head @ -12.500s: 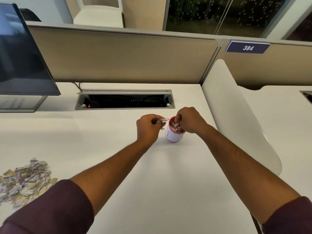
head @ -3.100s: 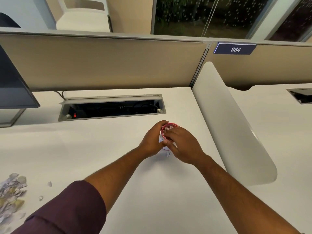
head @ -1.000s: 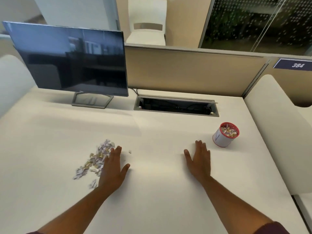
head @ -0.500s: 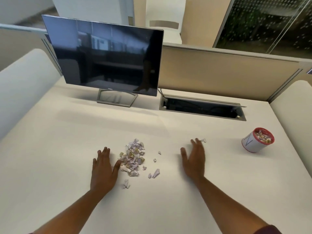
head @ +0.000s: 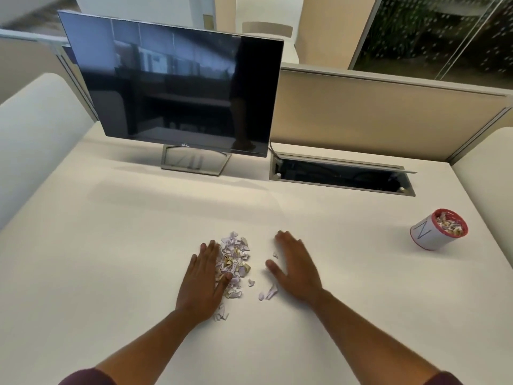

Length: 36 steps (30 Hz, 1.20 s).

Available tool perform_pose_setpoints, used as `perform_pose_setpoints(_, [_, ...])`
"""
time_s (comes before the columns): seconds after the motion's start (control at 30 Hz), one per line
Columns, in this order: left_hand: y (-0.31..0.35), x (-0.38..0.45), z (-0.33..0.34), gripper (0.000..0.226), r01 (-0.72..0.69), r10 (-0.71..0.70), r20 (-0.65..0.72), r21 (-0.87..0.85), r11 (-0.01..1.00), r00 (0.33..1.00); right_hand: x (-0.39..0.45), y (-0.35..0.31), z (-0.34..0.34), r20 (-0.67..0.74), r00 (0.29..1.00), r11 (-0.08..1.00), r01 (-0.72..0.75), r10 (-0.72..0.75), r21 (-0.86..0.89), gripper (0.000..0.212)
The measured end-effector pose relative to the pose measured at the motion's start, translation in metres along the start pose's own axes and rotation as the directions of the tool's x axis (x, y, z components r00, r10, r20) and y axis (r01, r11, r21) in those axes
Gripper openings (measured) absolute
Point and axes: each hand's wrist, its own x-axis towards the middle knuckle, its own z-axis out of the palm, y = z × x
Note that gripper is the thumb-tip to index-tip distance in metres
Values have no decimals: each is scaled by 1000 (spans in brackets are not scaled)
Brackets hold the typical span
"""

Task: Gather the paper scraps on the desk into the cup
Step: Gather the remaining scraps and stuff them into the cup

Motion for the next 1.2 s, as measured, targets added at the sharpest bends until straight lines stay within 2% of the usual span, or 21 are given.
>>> perform_pose_setpoints(0.1, [-2,10,-3,82,-41,41,11,-46,998,999,-21,-19,15,4,995,992,96,-97,76,76])
perform_pose_setpoints(0.2, [-11,20,-7,83,-51,53,14,-120,991,999,-45,-21,21,-144,988,982,-30,58,184,75])
perform_pose_setpoints(0.27, [-15,29,-10,84,-61,65,22,-150,987,998,-52,-25,25,-213,957,973,-162,196,166,80])
perform_pose_setpoints(0.33, [-16,39,-10,82,-66,72,29,-158,985,997,-52,-36,33,-213,948,971,-223,236,84,87])
perform_pose_setpoints(0.43, [-11,55,-12,77,-67,84,78,-195,978,993,-46,-59,48,-119,980,984,-167,159,-59,89])
perform_pose_setpoints(0.5, [-8,60,-12,74,-118,151,133,-229,966,980,-42,-67,56,-35,998,995,-58,55,-81,89])
perform_pose_setpoints(0.53, [-6,60,-12,72,-151,195,160,-252,956,968,-38,-69,57,-3,1000,1000,6,-6,-27,88])
perform_pose_setpoints(0.6, [-5,55,-14,63,-192,261,198,-311,931,945,-27,-70,51,-6,998,974,60,-60,216,82])
perform_pose_setpoints(0.63, [-7,50,-16,58,-195,274,201,-343,919,941,-20,-68,47,-55,998,946,53,-37,319,76])
perform_pose_setpoints(0.7, [-11,41,-20,53,-178,259,170,-384,906,951,-3,-61,40,-163,985,931,6,58,366,67])
perform_pose_setpoints(0.77, [-21,32,-24,56,-180,224,89,-346,921,970,16,-59,35,-166,982,957,-42,94,288,67])
perform_pose_setpoints(0.83, [-33,22,-27,61,-175,174,-26,-230,957,984,33,-63,35,-88,994,977,-41,60,208,72])
perform_pose_setpoints(0.9, [-43,9,-27,67,-111,101,-74,-154,982,992,44,-72,38,13,1000,987,10,-12,163,76])
perform_pose_setpoints(1.07, [-35,-29,-11,76,-81,80,-12,-42,996,997,32,-82,45,160,957,964,220,-244,152,76])
perform_pose_setpoints(1.2, [-10,-50,0,74,-154,156,64,-34,987,986,-2,-87,45,151,934,933,288,-323,217,73])
